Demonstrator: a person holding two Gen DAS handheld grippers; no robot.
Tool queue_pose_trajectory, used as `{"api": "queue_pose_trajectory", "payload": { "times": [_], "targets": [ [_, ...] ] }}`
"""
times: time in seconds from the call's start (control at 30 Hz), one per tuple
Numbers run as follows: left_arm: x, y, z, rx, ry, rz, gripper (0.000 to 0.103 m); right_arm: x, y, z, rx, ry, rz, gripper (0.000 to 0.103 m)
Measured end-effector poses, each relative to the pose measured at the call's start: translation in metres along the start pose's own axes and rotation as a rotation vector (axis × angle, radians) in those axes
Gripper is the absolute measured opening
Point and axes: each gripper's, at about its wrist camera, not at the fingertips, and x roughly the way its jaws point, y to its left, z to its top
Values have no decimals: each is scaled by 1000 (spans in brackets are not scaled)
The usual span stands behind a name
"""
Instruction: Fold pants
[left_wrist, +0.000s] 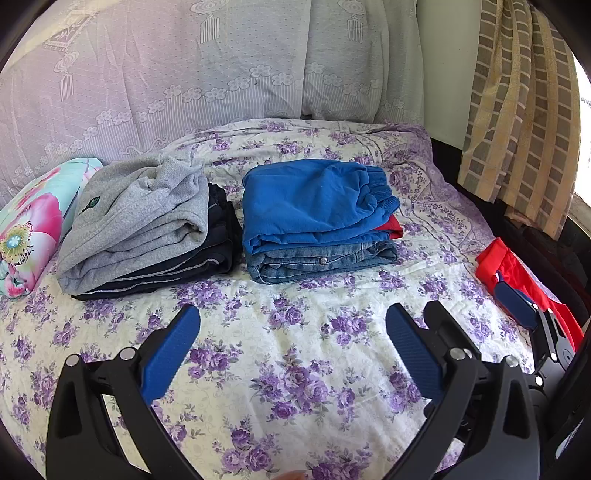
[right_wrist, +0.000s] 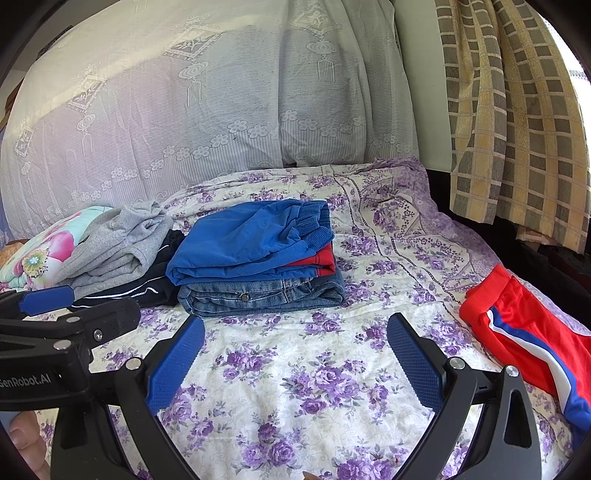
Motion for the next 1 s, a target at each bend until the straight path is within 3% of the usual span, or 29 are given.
{"api": "queue_pose_trajectory", "payload": {
  "times": [1.0],
  "targets": [
    [-5, 1, 0, -1, -5, 21, 98, -1, -2, 1, 8, -3, -5, 99]
  ]
}}
